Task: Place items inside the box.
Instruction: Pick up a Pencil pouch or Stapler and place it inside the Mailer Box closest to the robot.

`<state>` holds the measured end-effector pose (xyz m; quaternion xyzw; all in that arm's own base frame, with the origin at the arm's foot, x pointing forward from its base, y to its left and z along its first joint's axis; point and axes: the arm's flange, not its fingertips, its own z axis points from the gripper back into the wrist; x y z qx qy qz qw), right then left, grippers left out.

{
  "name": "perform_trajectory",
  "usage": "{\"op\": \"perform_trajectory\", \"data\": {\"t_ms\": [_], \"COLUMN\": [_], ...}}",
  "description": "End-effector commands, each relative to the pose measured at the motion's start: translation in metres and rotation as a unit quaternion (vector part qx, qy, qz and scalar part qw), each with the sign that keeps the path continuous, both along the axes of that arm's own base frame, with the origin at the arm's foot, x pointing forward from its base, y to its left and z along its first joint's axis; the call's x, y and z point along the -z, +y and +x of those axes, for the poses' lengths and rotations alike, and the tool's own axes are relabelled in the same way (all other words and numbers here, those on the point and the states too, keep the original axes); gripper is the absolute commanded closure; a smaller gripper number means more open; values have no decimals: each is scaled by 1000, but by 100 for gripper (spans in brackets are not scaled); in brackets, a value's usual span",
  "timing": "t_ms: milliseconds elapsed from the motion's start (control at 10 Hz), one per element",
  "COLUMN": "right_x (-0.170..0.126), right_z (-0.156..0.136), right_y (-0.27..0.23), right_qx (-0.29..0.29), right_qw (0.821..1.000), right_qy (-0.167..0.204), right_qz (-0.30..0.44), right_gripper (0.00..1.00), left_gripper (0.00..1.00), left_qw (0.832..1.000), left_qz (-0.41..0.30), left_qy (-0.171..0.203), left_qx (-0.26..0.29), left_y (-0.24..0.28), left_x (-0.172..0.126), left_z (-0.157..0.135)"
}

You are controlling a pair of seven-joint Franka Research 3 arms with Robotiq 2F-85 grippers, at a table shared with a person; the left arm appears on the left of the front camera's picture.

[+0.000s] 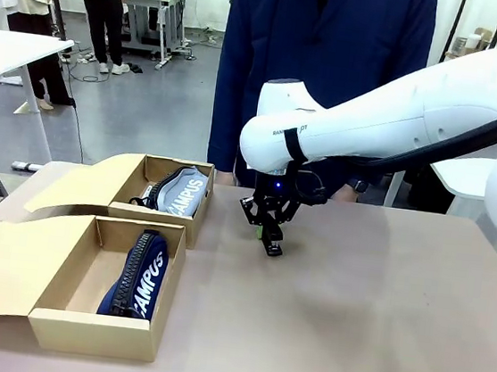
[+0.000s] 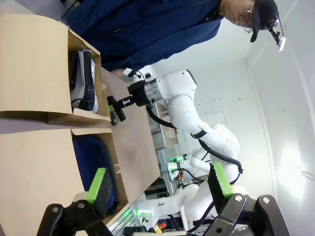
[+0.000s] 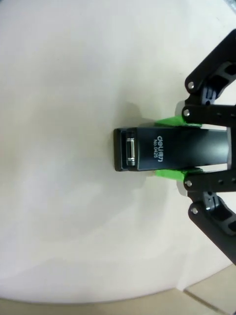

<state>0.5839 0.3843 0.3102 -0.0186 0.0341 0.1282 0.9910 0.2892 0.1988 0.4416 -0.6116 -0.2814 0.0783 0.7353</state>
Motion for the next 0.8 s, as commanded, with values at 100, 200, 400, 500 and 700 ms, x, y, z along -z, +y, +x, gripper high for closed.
{"op": "perform_trajectory", "data": {"t_ms": [100, 200, 400, 500, 700], "right_x": [-50, -65, -71, -65, -74], "right_z": [-81, -120, -198, -219, -188], "right_y": [-44, -61, -94, -106, -86], "right_qx": [-11, 7, 35, 45, 27], "right_qw": [997, 997, 998, 998, 998], "right_qy": [78, 82, 34, 8, 52], "right_qz": [22, 11, 27, 48, 13], "right_gripper": [100, 100, 100, 100, 100], "left_gripper": [0, 0, 0, 0, 0], "left_qw": [1000, 1000, 1000, 1000, 1000], "left_qz": [-4, -4, -4, -4, -4], "left_qy": [-14, -14, -14, -14, -14], "left_qx": [-2, -2, -2, -2, -2], "left_y": [-1, -1, -1, -1, -1], "left_x": [-1, -1, -1, -1, -1], "left_z": [-1, -1, -1, -1, -1]}}
